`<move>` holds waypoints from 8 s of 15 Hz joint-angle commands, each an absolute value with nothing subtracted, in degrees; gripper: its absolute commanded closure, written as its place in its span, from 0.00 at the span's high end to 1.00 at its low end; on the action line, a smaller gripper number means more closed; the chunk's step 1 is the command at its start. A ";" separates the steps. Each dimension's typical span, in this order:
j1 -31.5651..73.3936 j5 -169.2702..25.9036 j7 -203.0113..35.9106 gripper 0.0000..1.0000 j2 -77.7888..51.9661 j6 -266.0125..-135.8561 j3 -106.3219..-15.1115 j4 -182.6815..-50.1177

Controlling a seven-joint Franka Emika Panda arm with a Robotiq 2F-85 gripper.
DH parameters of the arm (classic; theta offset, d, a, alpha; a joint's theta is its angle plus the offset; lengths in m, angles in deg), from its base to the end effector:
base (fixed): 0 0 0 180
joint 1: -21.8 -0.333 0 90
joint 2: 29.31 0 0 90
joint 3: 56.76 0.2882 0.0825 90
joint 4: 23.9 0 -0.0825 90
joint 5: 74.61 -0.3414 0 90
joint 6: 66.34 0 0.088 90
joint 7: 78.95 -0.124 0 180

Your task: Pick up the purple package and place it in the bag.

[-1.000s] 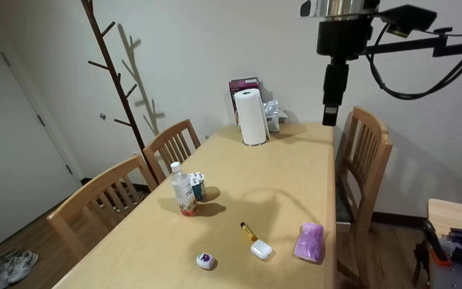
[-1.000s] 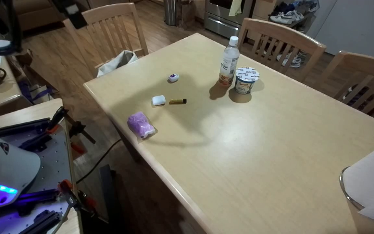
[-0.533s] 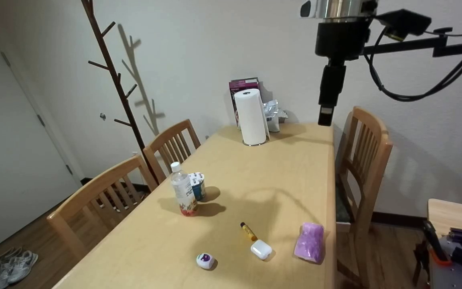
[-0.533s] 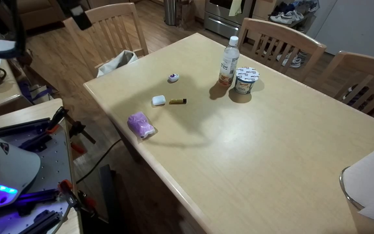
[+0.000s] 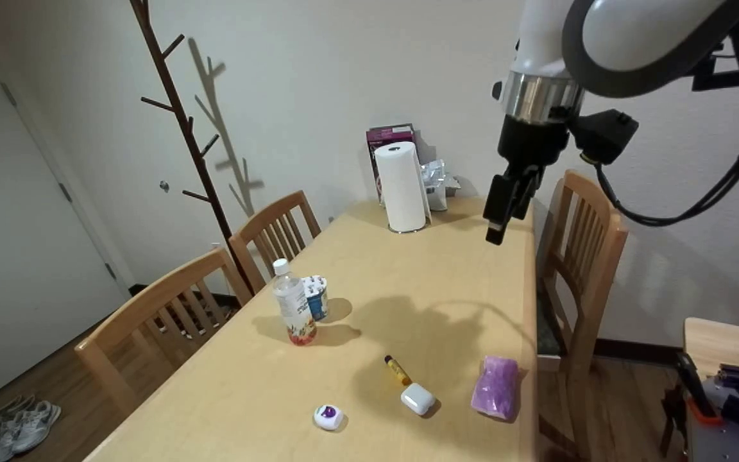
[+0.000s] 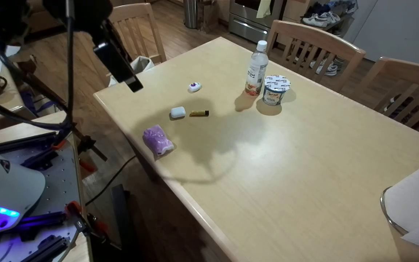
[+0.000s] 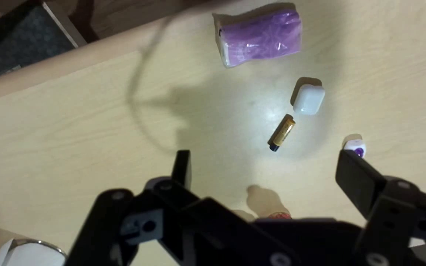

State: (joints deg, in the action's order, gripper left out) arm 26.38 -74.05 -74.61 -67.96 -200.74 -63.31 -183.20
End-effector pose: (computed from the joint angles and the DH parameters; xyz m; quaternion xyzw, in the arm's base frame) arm 0.3297 -0.0619 0.4057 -0.9913 0.0477 -0.1211 0.0168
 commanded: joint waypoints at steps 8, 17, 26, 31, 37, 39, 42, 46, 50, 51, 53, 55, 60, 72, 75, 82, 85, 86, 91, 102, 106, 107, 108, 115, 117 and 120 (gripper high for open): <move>30.10 -74.86 -92.53 1.00 -57.39 -213.88 -57.03 -183.19; 30.89 -74.20 -102.39 1.00 -48.84 -218.23 -53.90 -183.32; 31.29 -74.27 -115.54 1.00 -40.02 -224.71 -53.42 -183.65; 33.11 -70.29 -122.93 1.00 -37.94 -226.71 -52.38 -183.03; 33.70 -60.63 -140.85 1.00 -25.99 -234.41 -52.64 -183.28; 31.02 -61.60 -138.59 1.00 -29.27 -231.91 -55.28 -183.54; 27.63 -64.28 -137.23 1.00 -23.69 -235.33 -57.49 -183.19; 23.63 -63.40 -141.68 1.00 -22.34 -236.38 -61.73 -182.72; 20.20 -66.24 -143.10 1.00 -20.60 -236.60 -62.84 -182.72; 19.60 -67.60 -143.04 1.00 -20.21 -236.75 -62.72 -182.71; 18.76 -70.59 -142.30 1.00 -19.12 -237.06 -62.33 -182.69; 19.20 -75.91 -140.14 1.00 -18.58 -236.90 -60.41 -182.69; 17.91 -78.32 -140.29 0.60 -17.18 -237.12 -60.89 -182.25; 7.98 -60.88 -138.96 0.06 -21.80 -228.98 -67.23 -179.73; 7.72 -57.11 -136.92 0.09 -25.65 -221.84 -62.95 -178.41; 9.80 -58.99 -131.52 0.10 -29.26 -213.81 -52.55 -175.34; 10.47 -58.94 -131.63 0.09 -28.99 -213.82 -52.49 -175.45; 10.77 -58.79 -129.44 0.09 -28.16 -214.53 -52.40 -174.96; 9.09 -58.58 -116.35 0.09 -18.31 -215.93 -49.47 -165.64; 3.67 -58.83 -107.02 0.09 -11.23 -215.52 -50.46 -157.32; 2.26 -59.54 -97.44 0.09 -4.67 -213.06 -47.48 -149.99; 1.52 -59.74 -95.54 0.09 -2.61 -212.08 -46.70 -147.44; 0.87 -59.60 -93.55 0.09 -1.03 -211.59 -46.15 -145.44; -1.80 -59.99 -90.65 0.09 -1.22 -213.67 -46.53 -144.85; -3.63 -58.01 -92.16 0.09 -1.83 -213.27 -47.82 -144.23; -5.01 -57.12 -91.33 0.09 -1.83 -211.42 -47.73 -142.29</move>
State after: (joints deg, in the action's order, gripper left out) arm -3.03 -58.33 -90.45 -0.15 -212.73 -47.27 -142.34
